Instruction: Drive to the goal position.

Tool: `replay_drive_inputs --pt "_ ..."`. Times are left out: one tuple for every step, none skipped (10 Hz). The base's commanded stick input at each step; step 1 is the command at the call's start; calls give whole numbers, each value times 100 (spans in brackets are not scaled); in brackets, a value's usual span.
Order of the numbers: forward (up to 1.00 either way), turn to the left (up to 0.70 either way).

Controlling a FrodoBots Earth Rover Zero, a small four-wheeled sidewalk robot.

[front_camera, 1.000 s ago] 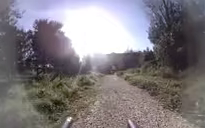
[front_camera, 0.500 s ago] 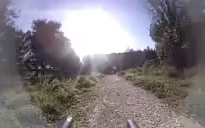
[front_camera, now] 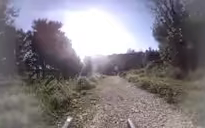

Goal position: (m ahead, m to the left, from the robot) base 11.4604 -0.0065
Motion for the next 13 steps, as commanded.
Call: replay_drive_inputs --pt "50 0" --pt "50 0" --pt "50 0" --pt "50 0" --pt "50 0" --pt "50 0" --pt "50 0" --pt "50 0" --pt "50 0" --pt "50 0" --pt "50 0" --pt "50 0" --pt "50 0"
